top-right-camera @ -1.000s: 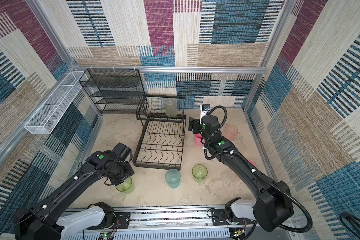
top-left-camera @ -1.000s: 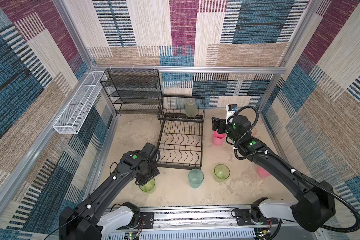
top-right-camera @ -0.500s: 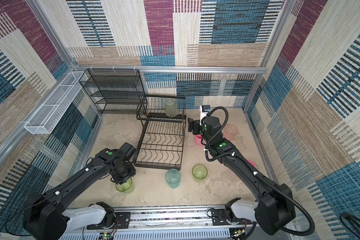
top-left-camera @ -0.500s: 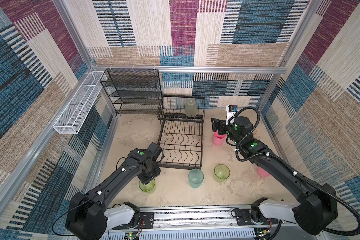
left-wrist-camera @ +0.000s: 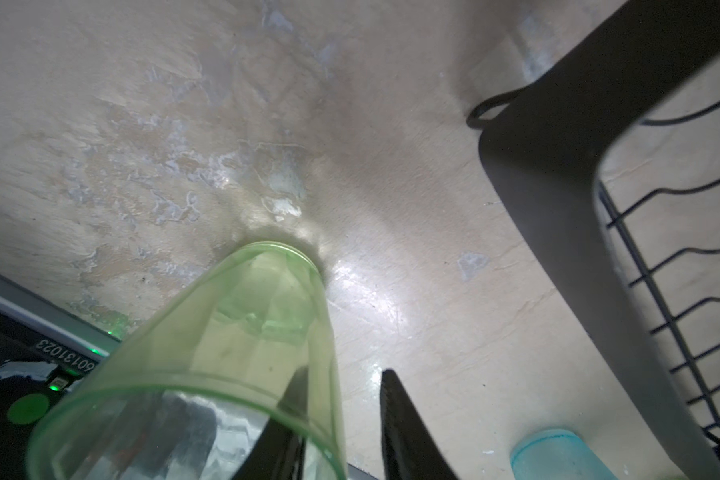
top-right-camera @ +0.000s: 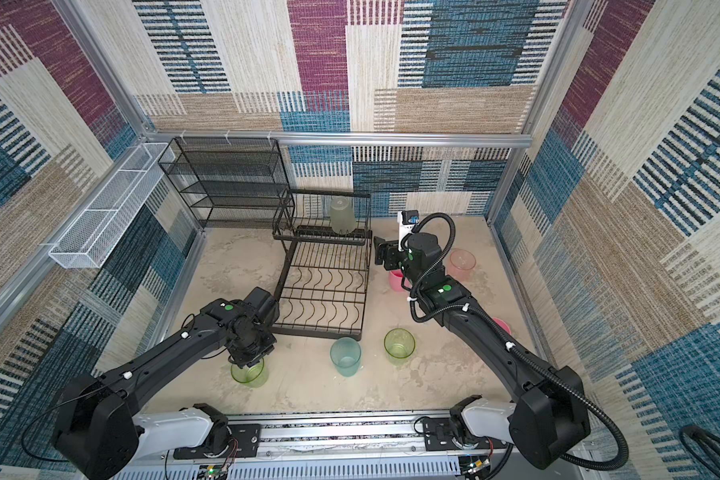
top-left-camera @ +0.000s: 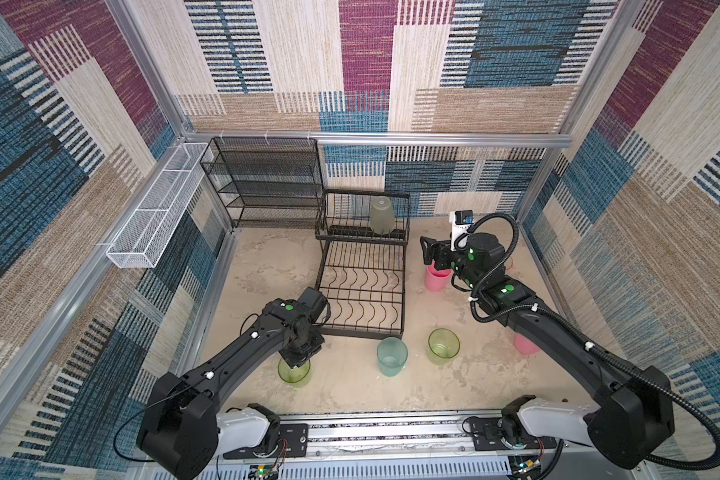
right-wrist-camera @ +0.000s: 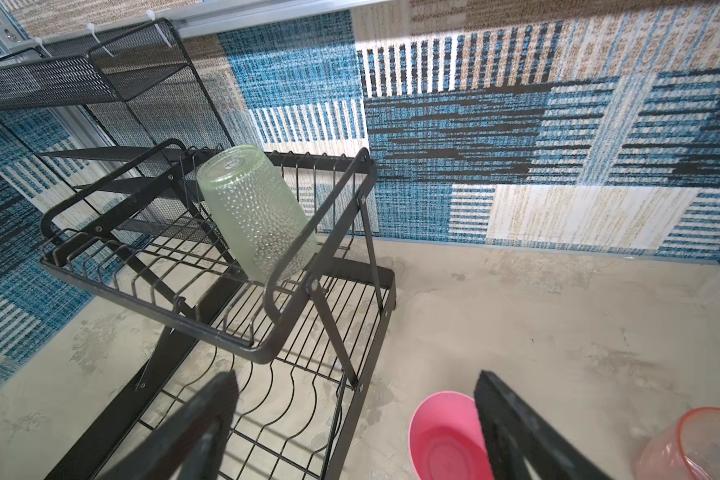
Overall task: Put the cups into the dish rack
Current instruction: 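Close the left gripper around the light green cup's rim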
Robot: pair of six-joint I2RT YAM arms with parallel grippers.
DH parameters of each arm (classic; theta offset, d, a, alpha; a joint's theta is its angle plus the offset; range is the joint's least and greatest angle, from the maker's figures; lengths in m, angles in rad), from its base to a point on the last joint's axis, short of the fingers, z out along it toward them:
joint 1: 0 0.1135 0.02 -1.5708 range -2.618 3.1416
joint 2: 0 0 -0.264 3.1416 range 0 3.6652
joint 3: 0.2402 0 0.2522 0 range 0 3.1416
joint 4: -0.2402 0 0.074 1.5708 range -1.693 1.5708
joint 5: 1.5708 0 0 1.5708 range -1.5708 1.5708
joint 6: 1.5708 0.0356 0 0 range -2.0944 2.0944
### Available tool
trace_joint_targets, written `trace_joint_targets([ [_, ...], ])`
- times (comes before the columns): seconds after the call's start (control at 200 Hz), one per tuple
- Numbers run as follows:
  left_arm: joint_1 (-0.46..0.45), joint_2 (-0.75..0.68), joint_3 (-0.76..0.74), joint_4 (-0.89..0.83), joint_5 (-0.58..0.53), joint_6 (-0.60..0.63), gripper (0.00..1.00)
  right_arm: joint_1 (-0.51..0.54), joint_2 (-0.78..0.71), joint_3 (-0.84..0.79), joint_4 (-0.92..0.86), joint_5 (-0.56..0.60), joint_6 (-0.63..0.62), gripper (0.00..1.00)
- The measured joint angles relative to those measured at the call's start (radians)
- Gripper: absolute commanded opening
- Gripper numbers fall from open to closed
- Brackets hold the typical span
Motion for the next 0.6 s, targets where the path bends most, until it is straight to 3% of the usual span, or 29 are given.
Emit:
trace_joint_targets([
  [0.371,-0.002,-0.001,-0.011,0.002,-0.002,0.001,0.12,0.000,0.026,0.011,-0.001,-0.006,0.000,0.92],
  [0.601,-0.004,-0.040,-0.013,0.005,-0.008,0.027,0.10,0.000,0.037,0.022,-0.001,-0.007,0.000,0.91],
])
